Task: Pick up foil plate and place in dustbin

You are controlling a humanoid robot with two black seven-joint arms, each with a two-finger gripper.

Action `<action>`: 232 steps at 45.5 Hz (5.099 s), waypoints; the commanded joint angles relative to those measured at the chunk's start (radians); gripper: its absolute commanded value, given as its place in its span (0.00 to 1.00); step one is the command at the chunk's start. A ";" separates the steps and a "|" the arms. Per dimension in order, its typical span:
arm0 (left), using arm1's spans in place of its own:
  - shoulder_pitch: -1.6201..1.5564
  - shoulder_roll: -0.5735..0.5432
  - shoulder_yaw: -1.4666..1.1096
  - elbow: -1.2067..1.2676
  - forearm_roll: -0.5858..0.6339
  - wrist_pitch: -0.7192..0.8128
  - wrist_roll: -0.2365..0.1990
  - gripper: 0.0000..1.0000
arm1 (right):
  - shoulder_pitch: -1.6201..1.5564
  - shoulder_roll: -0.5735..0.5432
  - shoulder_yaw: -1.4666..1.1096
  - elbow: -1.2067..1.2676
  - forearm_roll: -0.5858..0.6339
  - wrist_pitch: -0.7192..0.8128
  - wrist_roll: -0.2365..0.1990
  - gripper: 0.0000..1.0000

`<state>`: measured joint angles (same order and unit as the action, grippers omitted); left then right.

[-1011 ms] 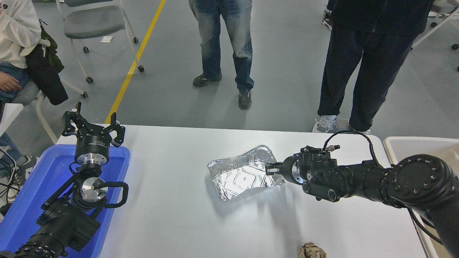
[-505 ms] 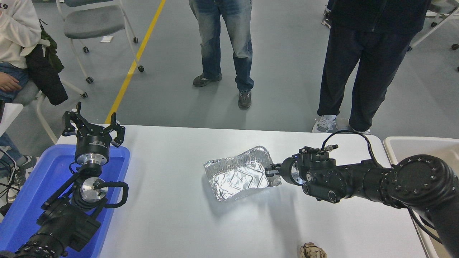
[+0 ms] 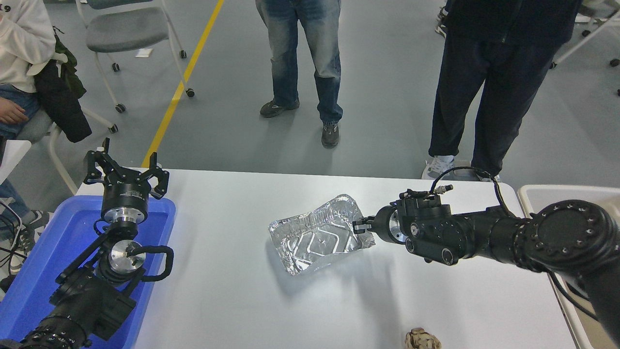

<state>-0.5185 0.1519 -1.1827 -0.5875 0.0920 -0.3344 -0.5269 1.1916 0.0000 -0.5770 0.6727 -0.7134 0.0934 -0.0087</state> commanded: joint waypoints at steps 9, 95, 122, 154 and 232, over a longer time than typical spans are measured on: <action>0.000 0.000 0.000 0.000 0.000 0.000 -0.001 0.99 | 0.249 -0.063 -0.037 0.188 0.130 0.153 -0.014 0.00; 0.002 0.000 0.000 -0.003 0.000 0.000 -0.001 0.99 | 0.517 -1.209 -0.175 0.277 0.656 -0.274 -0.189 0.00; 0.000 0.000 0.000 0.000 0.000 0.000 -0.001 0.99 | -0.291 -0.764 0.270 -0.432 0.974 -0.334 -0.188 0.00; 0.000 0.000 0.000 0.000 0.000 0.000 -0.001 0.99 | -0.638 -0.452 0.628 -0.639 0.965 -0.313 -0.137 0.00; 0.000 0.000 0.000 0.000 0.000 0.000 -0.001 0.99 | -0.377 -0.676 0.597 -0.428 0.615 -0.149 -0.116 1.00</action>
<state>-0.5185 0.1518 -1.1827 -0.5878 0.0921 -0.3344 -0.5276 0.7087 -0.5598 0.0595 0.0827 0.0133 -0.0823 -0.1234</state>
